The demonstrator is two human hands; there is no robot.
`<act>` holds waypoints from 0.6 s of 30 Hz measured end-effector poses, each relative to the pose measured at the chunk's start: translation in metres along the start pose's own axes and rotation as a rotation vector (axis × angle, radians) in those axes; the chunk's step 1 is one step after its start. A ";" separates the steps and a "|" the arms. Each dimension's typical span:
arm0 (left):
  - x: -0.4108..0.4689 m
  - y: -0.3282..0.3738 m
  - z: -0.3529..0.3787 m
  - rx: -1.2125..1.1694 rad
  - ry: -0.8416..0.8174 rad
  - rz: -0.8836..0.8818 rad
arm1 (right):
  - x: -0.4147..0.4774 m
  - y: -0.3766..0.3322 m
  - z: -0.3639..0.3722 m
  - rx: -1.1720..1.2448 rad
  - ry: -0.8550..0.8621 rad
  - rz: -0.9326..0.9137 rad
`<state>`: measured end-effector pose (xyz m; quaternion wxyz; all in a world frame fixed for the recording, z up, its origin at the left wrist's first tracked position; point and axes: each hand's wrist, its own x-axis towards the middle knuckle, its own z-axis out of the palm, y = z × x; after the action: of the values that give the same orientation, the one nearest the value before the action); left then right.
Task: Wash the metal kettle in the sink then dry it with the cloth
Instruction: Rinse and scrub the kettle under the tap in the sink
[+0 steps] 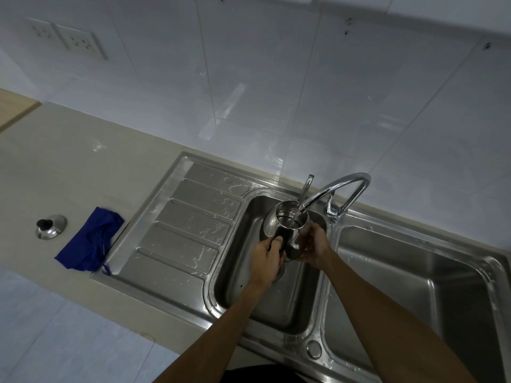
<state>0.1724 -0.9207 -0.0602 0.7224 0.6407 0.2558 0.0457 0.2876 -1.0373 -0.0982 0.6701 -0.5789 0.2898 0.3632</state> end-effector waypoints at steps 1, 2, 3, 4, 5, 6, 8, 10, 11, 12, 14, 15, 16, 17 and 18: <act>0.000 0.000 0.000 -0.002 0.000 -0.002 | 0.000 0.000 0.000 0.000 0.001 0.000; 0.000 -0.001 0.000 -0.002 0.000 -0.004 | -0.001 0.000 0.000 0.003 0.000 0.001; 0.000 -0.001 0.000 -0.002 0.001 -0.006 | -0.002 0.000 0.000 0.008 -0.003 0.002; 0.000 -0.002 0.000 -0.002 0.002 -0.007 | -0.003 0.000 0.000 0.015 -0.006 0.003; 0.000 -0.001 0.000 -0.003 0.001 -0.008 | -0.003 -0.001 0.000 0.020 -0.009 0.003; 0.000 -0.001 0.000 -0.005 0.001 -0.008 | -0.003 -0.001 0.000 0.022 -0.009 0.003; 0.000 -0.001 0.000 -0.003 0.000 -0.004 | -0.003 -0.001 0.000 0.020 -0.008 0.008; 0.000 -0.001 0.000 0.004 0.004 0.001 | -0.003 -0.001 0.001 0.018 -0.004 0.011; 0.000 -0.001 0.000 0.005 0.005 0.002 | -0.003 -0.001 0.001 0.018 -0.002 0.010; 0.000 -0.001 0.000 0.007 0.006 0.004 | -0.003 -0.001 0.001 0.018 -0.001 0.008; 0.001 -0.001 0.000 0.007 0.003 0.008 | -0.003 -0.002 0.002 0.021 0.001 0.007; 0.001 -0.001 0.000 0.004 0.002 0.009 | -0.004 -0.002 0.002 0.023 0.003 0.009; 0.001 -0.001 0.000 0.001 0.002 0.011 | -0.004 -0.003 0.003 0.024 0.003 0.011; 0.001 -0.001 0.000 -0.001 0.002 0.014 | -0.004 -0.003 0.003 0.024 0.002 0.012; 0.001 -0.002 0.000 0.000 0.003 0.016 | -0.004 -0.003 0.003 0.025 0.000 0.012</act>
<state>0.1733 -0.9206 -0.0621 0.7217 0.6427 0.2516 0.0526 0.2876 -1.0353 -0.0923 0.6750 -0.5686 0.2978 0.3637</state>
